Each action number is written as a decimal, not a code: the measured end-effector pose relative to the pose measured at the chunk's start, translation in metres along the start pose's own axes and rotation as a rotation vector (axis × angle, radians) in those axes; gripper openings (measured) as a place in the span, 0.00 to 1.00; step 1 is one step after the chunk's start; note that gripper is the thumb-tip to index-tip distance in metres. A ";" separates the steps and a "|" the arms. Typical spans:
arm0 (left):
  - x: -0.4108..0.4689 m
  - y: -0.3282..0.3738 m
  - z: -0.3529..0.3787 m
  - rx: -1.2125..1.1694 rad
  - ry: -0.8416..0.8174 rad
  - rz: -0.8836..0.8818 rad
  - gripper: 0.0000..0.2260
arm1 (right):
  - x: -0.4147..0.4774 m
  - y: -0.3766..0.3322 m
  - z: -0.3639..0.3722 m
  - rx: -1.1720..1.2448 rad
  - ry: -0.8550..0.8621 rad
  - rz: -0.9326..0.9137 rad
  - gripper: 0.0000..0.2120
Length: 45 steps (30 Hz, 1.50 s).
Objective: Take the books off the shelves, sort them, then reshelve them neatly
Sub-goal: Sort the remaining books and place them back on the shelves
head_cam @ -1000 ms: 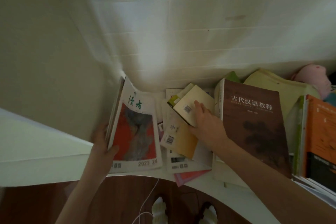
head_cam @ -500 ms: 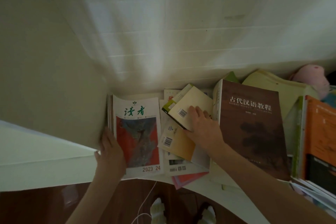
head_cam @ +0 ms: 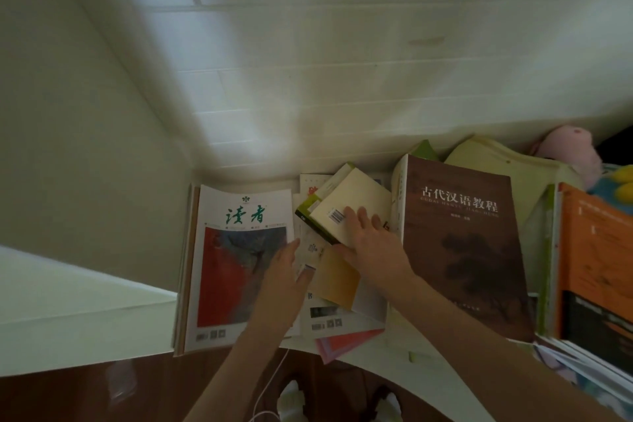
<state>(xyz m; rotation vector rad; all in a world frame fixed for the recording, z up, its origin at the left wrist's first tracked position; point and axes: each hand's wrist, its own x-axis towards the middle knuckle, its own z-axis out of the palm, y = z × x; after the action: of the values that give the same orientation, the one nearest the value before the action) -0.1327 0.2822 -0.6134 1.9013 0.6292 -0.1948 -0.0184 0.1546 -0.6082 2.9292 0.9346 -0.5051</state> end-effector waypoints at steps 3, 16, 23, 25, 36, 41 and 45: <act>0.018 0.006 0.013 -0.295 0.063 -0.035 0.27 | 0.000 -0.001 -0.002 -0.041 -0.017 -0.012 0.31; 0.079 0.036 0.028 -0.598 0.245 -0.175 0.24 | -0.002 -0.002 0.006 0.039 -0.012 0.002 0.29; 0.074 0.034 0.035 -0.682 0.281 -0.142 0.19 | -0.007 -0.001 -0.006 0.123 -0.022 0.005 0.31; 0.067 0.038 0.036 -0.734 0.300 -0.106 0.18 | -0.013 0.002 -0.015 0.291 0.006 0.018 0.31; -0.015 0.109 -0.043 -0.568 0.384 0.438 0.20 | -0.034 0.013 -0.059 1.954 -0.048 0.427 0.31; -0.044 0.106 -0.065 -0.231 0.103 0.828 0.23 | -0.024 0.022 -0.067 2.422 -0.361 0.301 0.39; -0.040 0.027 -0.049 -0.163 -0.154 0.816 0.12 | -0.032 0.030 -0.037 2.341 -0.485 0.334 0.36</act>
<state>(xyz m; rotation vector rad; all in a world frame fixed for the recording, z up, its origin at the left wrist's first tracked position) -0.1603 0.3054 -0.5542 1.8152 -0.2510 0.2283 -0.0152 0.1164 -0.5656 2.7239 -1.2595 -3.8732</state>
